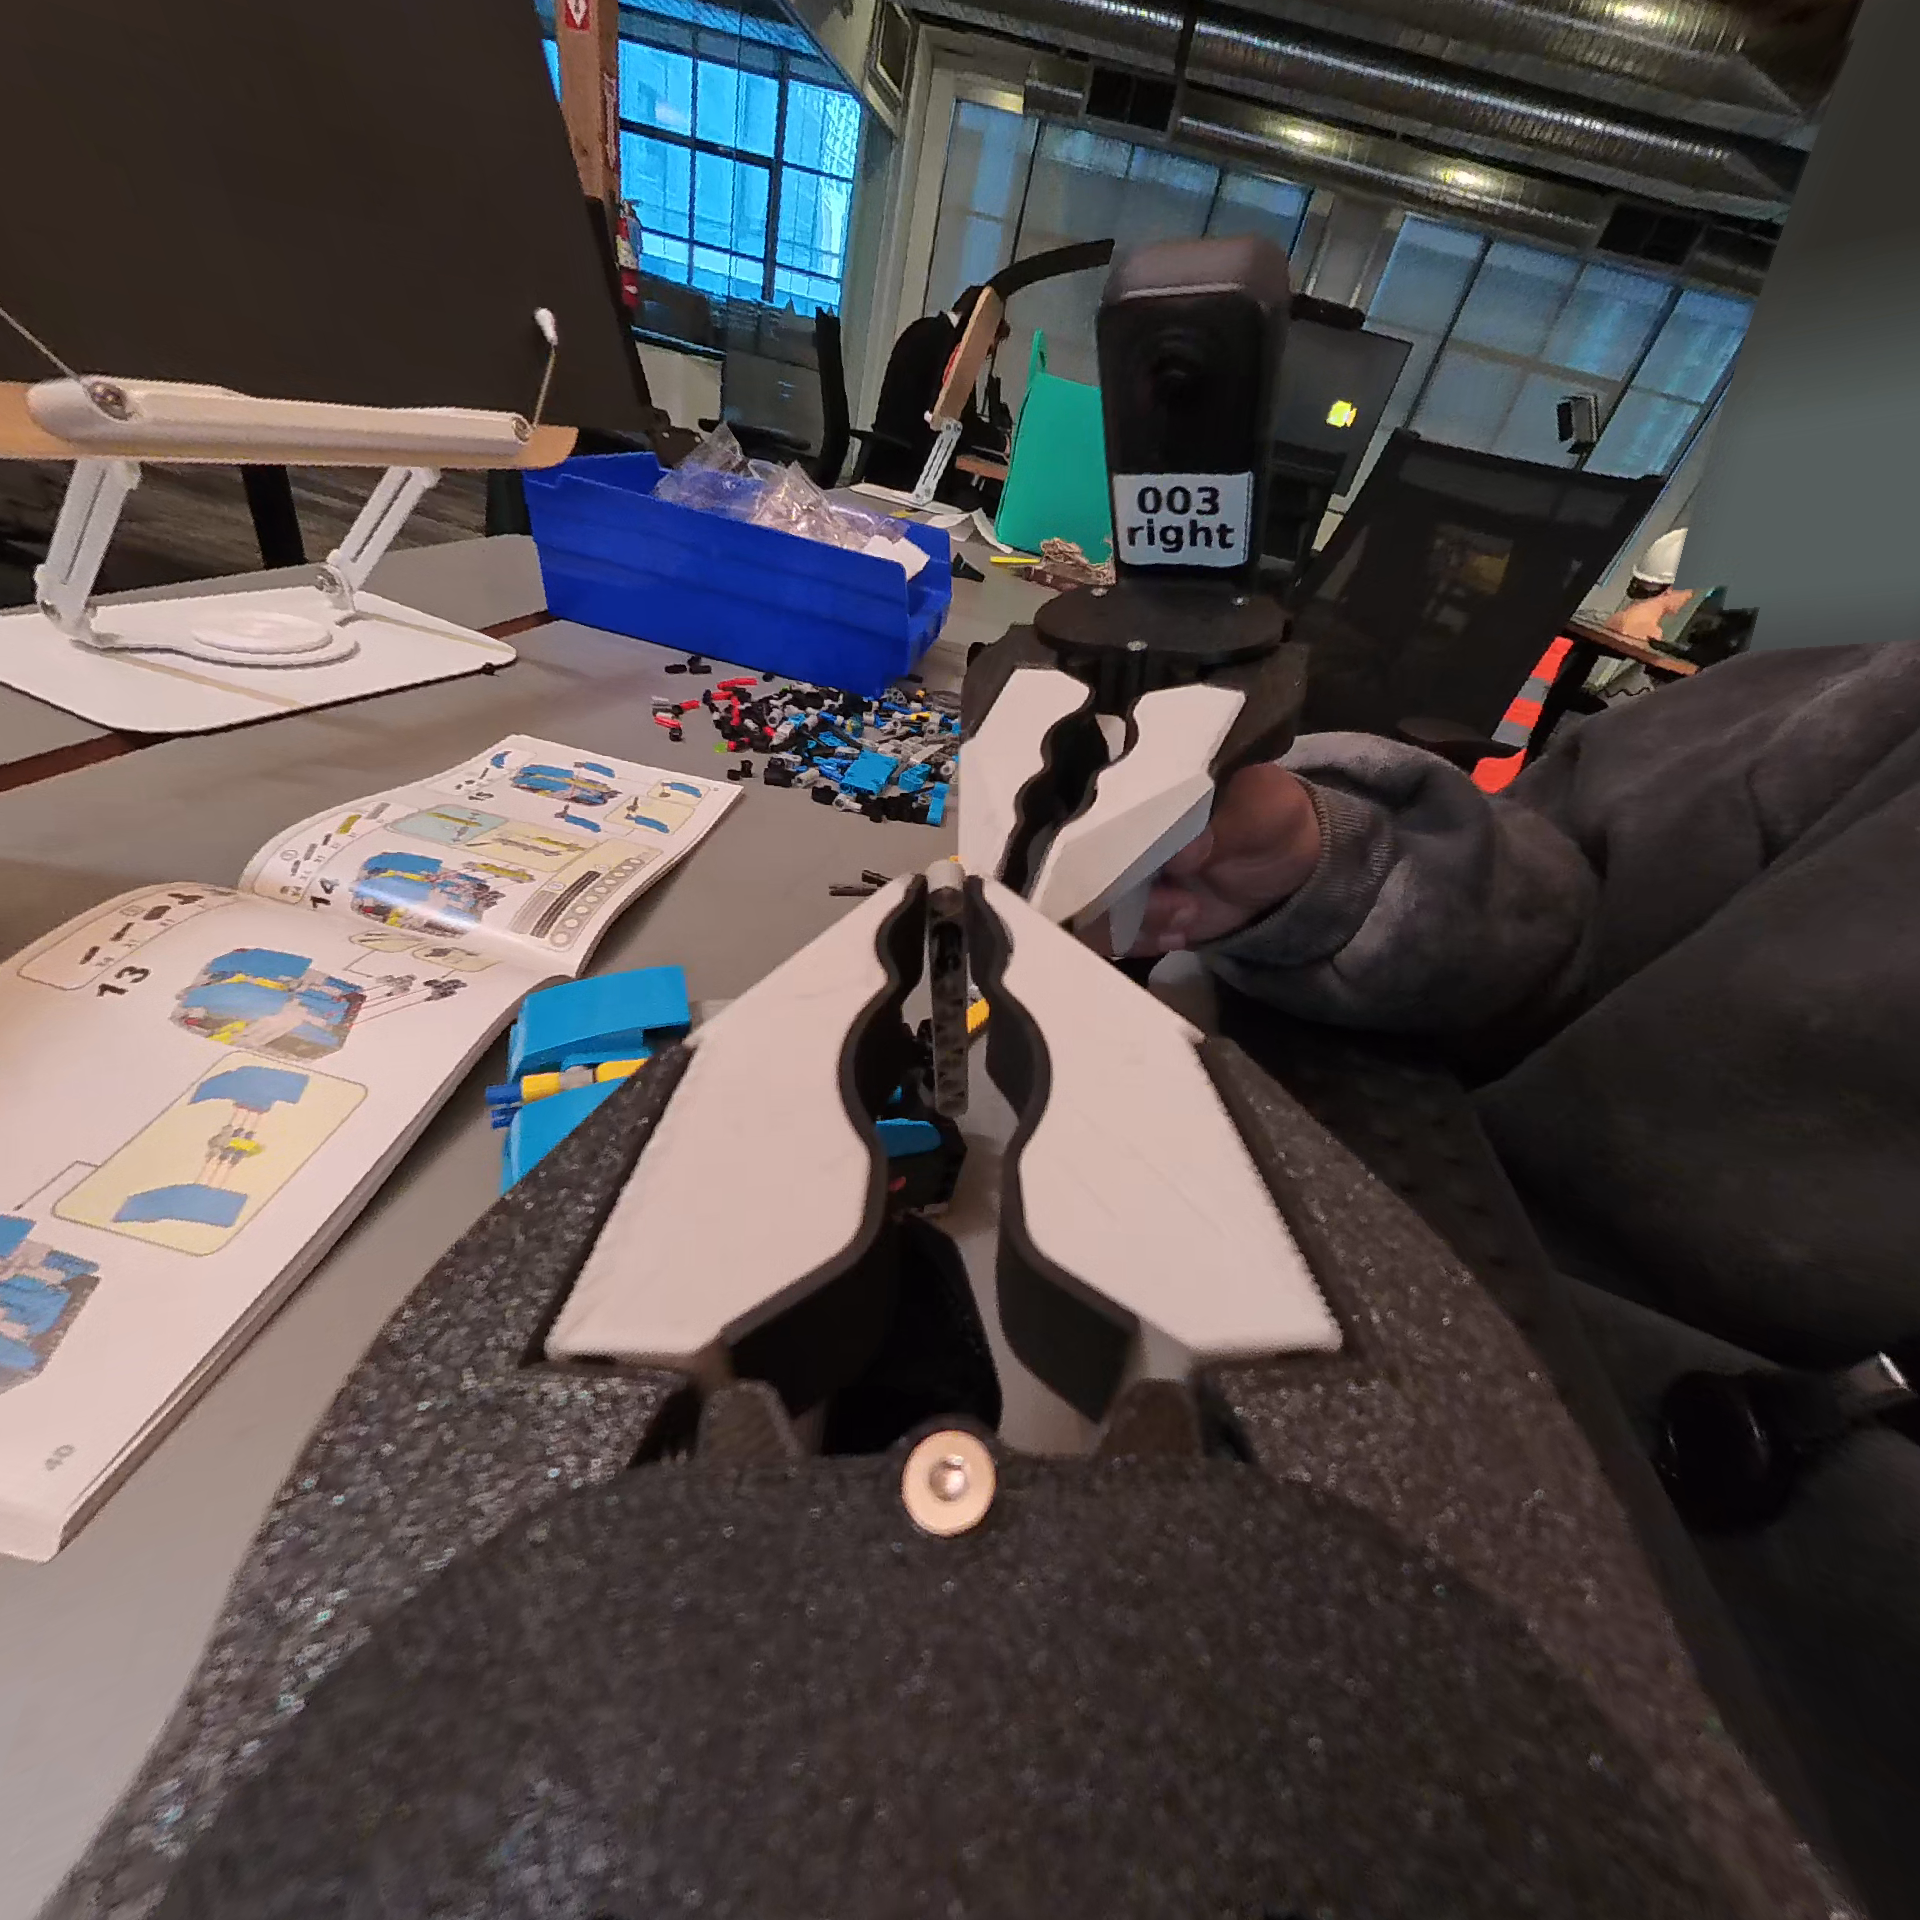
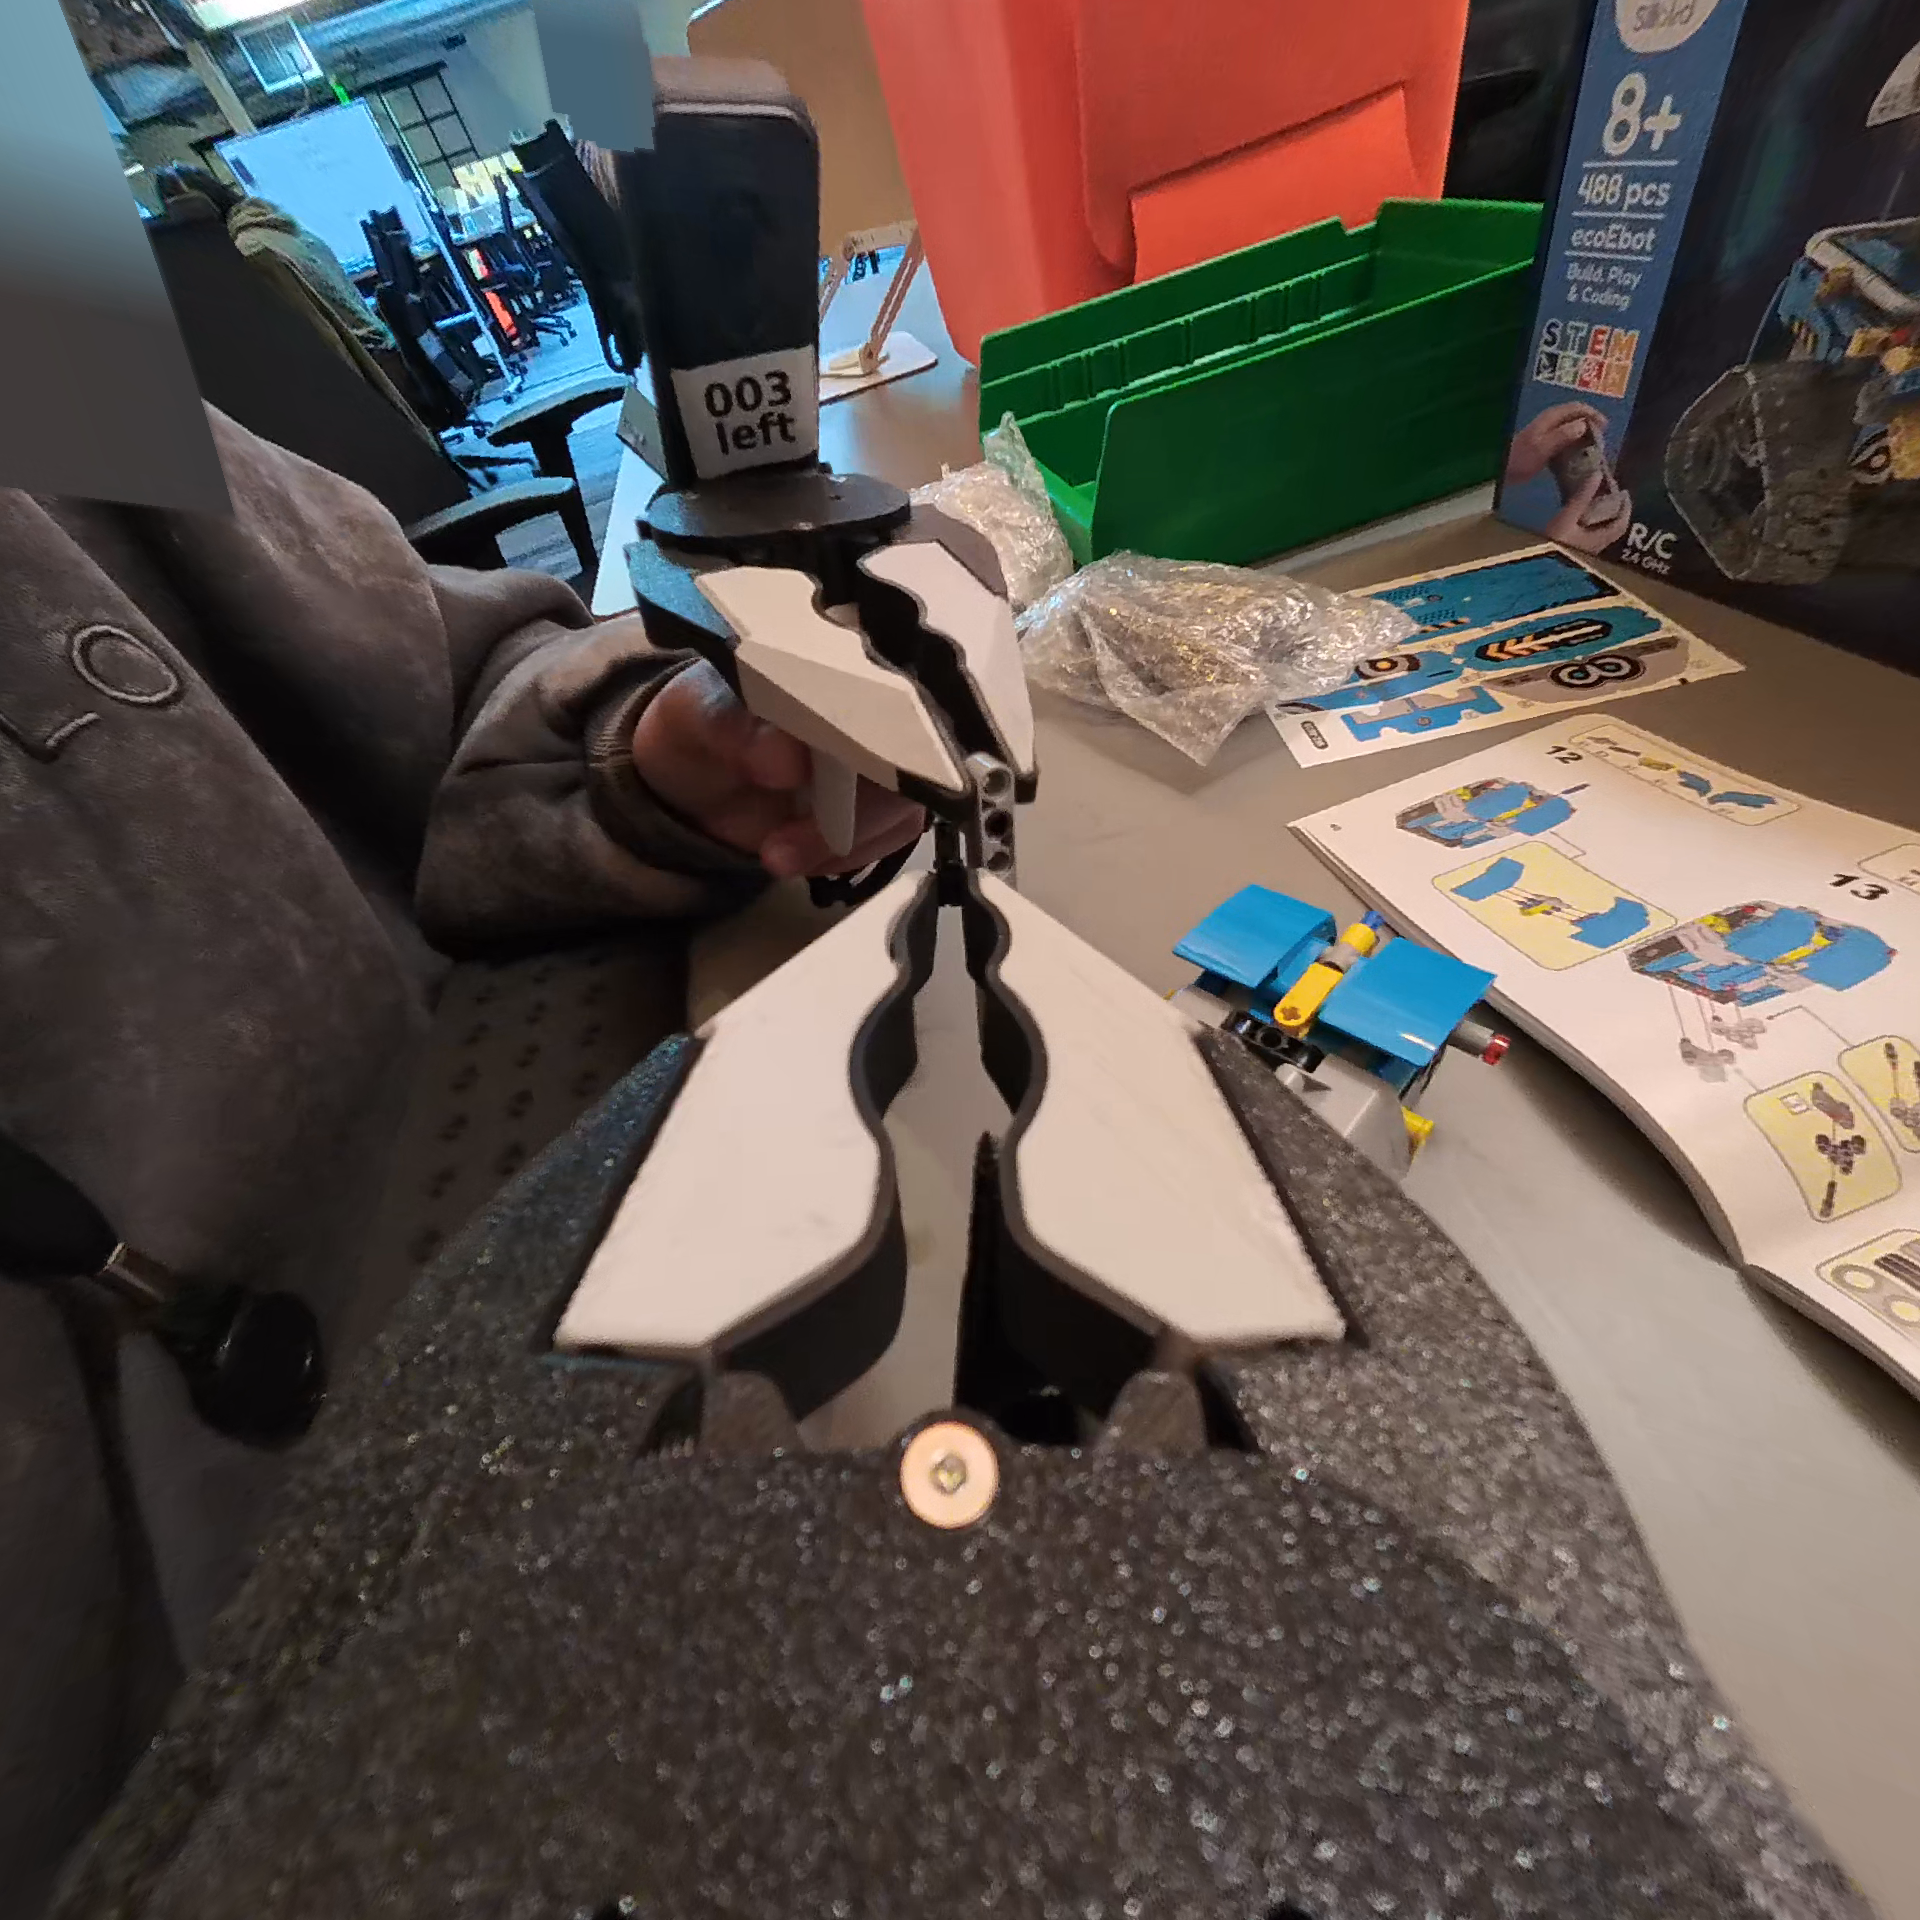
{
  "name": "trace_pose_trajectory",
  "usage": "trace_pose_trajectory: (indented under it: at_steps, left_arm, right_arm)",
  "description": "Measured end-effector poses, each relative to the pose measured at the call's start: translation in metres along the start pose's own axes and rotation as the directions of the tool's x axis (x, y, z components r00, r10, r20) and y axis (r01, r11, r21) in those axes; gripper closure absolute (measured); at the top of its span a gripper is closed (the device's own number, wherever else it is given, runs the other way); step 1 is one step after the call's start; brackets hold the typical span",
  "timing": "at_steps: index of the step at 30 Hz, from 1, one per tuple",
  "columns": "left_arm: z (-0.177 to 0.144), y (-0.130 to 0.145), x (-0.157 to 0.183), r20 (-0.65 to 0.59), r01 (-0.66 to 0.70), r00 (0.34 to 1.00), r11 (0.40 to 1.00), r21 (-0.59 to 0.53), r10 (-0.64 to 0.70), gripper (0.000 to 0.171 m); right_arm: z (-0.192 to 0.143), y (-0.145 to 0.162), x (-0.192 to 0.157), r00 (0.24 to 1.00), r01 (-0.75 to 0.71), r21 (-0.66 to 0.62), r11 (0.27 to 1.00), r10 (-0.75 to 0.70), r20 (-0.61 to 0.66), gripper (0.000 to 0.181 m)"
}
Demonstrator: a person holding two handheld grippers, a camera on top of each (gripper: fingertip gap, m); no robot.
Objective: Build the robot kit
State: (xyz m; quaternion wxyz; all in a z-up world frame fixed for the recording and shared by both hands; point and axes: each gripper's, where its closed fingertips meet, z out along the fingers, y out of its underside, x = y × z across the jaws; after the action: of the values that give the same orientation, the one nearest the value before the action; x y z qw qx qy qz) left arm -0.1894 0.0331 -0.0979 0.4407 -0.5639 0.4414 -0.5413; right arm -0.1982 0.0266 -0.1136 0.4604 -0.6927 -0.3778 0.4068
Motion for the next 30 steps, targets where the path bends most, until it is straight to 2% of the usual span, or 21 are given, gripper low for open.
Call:
trace_pose_trajectory:
  at_steps: [7,14,24,30]
  left_arm:
    - [0.000,-0.001,0.001,0.038,-0.072,0.997,0.997,0.011,0.071,0.165]
    - [-0.001,-0.006,0.003,0.012,-0.056,0.998,0.996,0.064,0.055,0.164]
    - [0.002,-0.004,0.005,0.050,-0.159,0.986,0.986,0.052,0.156,0.164]
    - [0.000,-0.008,0.005,0.016,-0.067,0.998,0.994,0.087,0.066,0.164]
  right_arm:
    - [0.002,-0.001,-0.001,0.993,-0.109,0.041,0.993,0.107,0.047,0.177]
    - [0.003,-0.006,-0.006,0.971,-0.209,0.074,0.975,0.199,0.130,0.177]
    - [0.013,-0.007,-0.014,0.885,-0.409,0.068,0.910,0.378,0.271,0.181]
    - [0.010,-0.011,-0.014,0.857,-0.456,0.092,0.885,0.409,0.314,0.180]
